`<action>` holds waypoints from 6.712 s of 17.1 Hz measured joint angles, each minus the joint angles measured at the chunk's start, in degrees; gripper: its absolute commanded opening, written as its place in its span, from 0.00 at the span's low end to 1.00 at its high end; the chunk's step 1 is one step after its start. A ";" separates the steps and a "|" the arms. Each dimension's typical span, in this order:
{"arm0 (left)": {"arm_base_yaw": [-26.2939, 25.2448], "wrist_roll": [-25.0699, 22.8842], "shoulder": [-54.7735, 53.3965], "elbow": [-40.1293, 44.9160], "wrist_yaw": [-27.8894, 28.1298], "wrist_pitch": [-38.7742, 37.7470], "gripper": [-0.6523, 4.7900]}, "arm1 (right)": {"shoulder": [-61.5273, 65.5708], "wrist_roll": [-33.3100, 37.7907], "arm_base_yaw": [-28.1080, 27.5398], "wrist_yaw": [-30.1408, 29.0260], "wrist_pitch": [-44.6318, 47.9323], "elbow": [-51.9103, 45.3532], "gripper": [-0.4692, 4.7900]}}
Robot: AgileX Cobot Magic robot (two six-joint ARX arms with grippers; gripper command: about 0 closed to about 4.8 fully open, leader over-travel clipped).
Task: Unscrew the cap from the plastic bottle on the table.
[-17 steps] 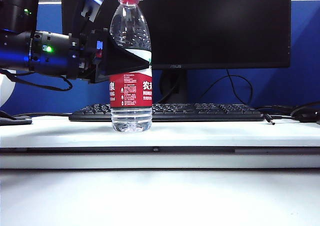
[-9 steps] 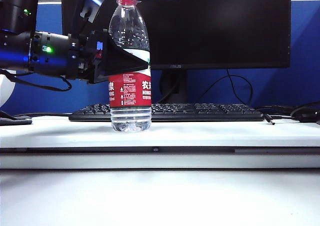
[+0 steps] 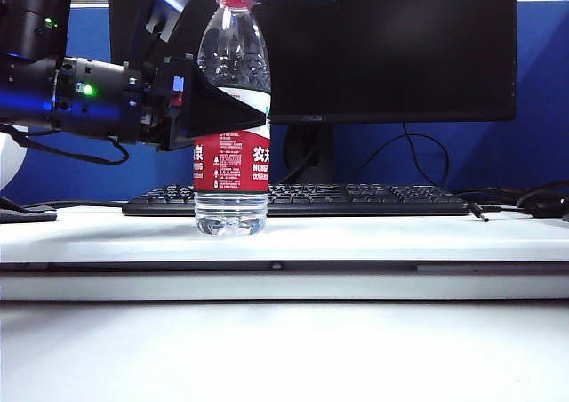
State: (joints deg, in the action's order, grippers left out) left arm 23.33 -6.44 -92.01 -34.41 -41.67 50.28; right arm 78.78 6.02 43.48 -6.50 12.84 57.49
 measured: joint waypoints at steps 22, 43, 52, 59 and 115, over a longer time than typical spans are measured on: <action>-0.24 0.02 -0.04 0.02 -1.42 -1.05 0.70 | -6.10 -1.46 -3.23 -3.43 -5.49 -0.31 0.73; -0.24 0.28 -0.09 0.02 -1.42 -1.03 0.70 | 4.68 2.60 17.14 39.78 11.78 -0.33 0.63; -0.24 0.46 -0.09 0.02 -1.60 -1.03 0.70 | 5.75 2.78 16.39 40.11 12.76 -0.31 0.49; -0.26 0.46 -0.09 0.02 -2.25 -1.05 0.70 | 6.05 2.82 16.35 40.17 13.20 -0.31 0.35; -0.20 0.48 -0.13 0.13 -3.76 -3.15 0.70 | 0.94 1.07 -7.91 -24.48 -6.36 -0.52 0.61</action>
State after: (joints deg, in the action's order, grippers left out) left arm 23.14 -5.96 -92.14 -34.28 -45.43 47.13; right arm 79.72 7.09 35.57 -30.98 6.48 56.97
